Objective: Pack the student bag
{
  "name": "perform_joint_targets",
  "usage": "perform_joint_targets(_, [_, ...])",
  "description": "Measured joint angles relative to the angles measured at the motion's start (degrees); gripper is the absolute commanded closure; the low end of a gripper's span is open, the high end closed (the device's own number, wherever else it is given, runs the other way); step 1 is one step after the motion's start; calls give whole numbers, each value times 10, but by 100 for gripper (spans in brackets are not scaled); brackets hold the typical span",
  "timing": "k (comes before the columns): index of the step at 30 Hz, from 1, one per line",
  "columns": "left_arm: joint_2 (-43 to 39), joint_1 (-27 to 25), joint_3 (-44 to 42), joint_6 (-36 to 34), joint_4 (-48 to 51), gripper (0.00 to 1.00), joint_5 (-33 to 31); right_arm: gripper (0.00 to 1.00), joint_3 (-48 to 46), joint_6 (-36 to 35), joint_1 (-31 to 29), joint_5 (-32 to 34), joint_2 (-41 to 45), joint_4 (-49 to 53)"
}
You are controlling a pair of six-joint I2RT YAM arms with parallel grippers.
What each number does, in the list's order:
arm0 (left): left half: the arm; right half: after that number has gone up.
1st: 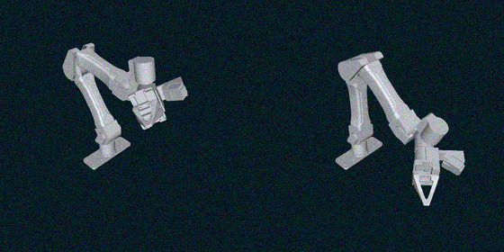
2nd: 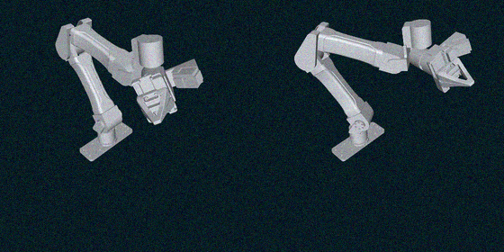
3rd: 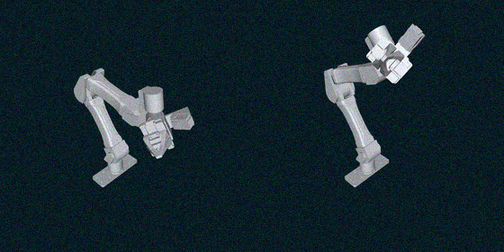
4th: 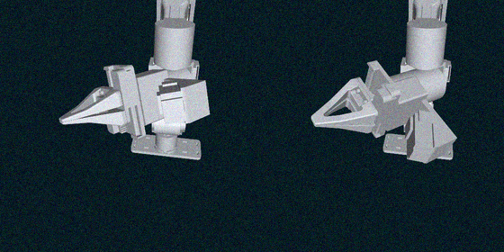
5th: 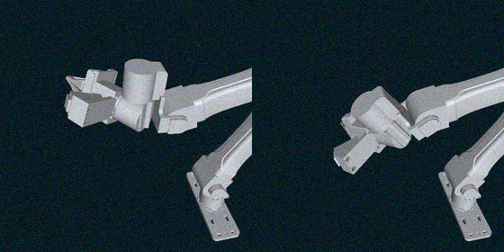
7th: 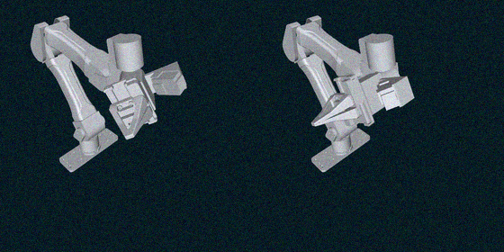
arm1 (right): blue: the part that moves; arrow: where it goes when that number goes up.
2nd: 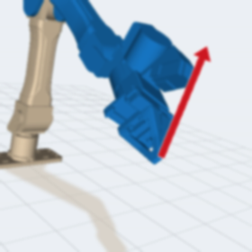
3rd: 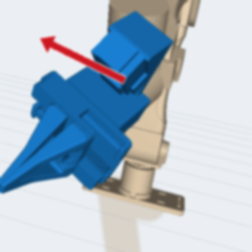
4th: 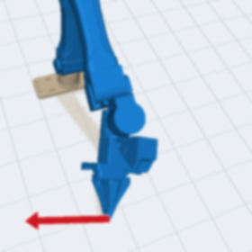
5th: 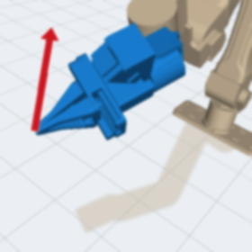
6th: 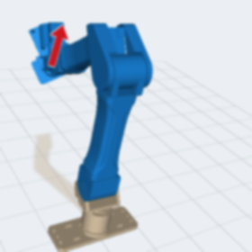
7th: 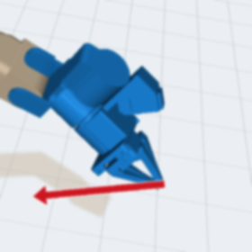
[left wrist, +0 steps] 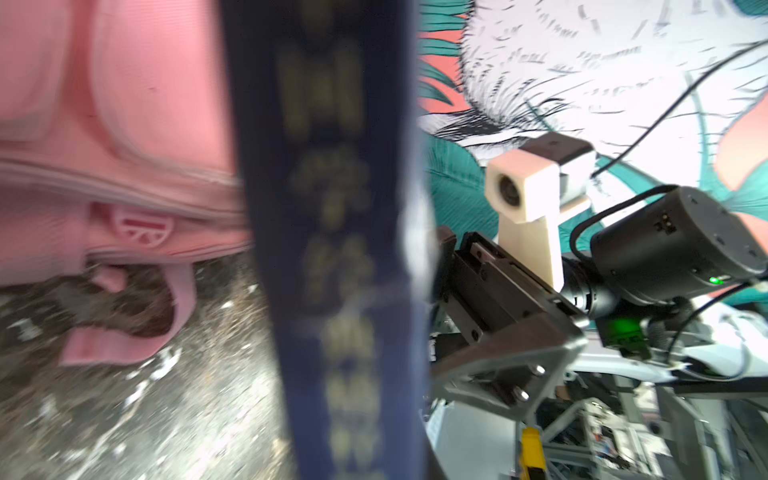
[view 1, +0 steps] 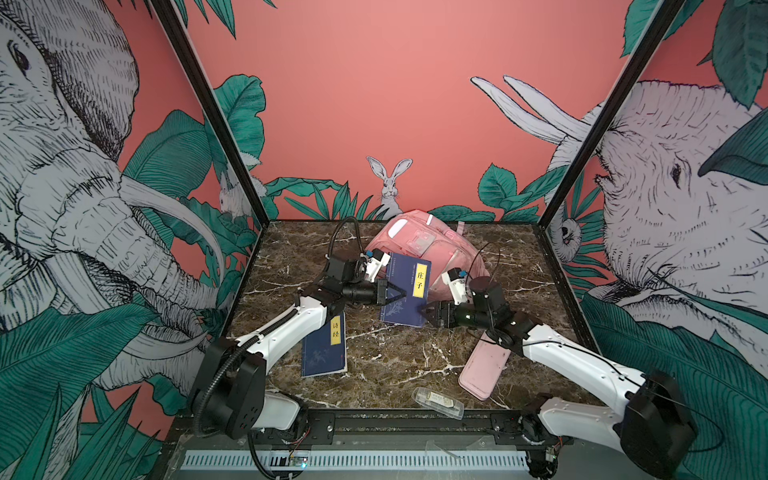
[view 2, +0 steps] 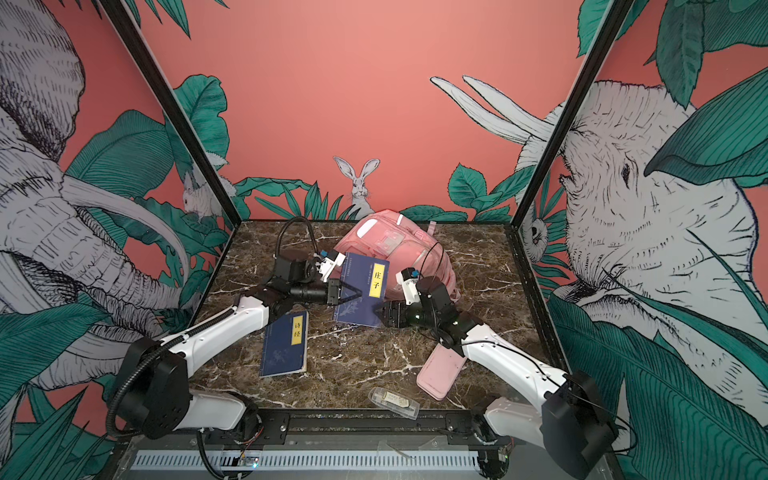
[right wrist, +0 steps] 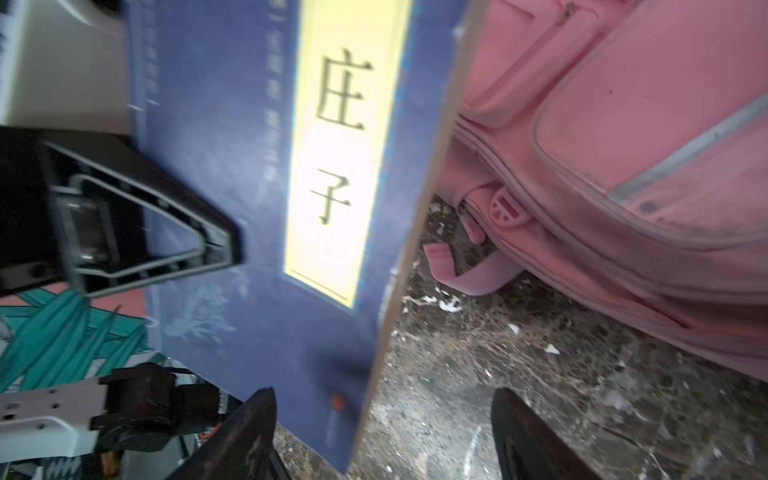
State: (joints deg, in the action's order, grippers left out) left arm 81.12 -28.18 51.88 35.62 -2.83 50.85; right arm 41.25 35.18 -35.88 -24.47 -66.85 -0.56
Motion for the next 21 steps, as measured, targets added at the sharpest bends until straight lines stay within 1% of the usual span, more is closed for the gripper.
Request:
perform_joint_targets(4, [45,0,5,51,-71,100,44,20,1,16,21,-26,-6,-28])
perform_joint_targets(8, [71,0,6,92,-132,100,78,18,-15,37,64,-53,-12,-76])
perform_joint_targets(12, [81,0,7,131,-188,100,111,15,-50,71,107,-101,-22,-151])
perform_joint_targets(16, [106,0,7,189,-275,100,143,15,-59,115,113,-162,-60,-249])
perform_joint_targets(19, [133,-5,9,231,-336,100,162,18,-63,158,112,-203,-95,-339])
perform_joint_targets(21, [149,-11,9,256,-368,100,170,24,-65,185,112,-221,-116,-389])
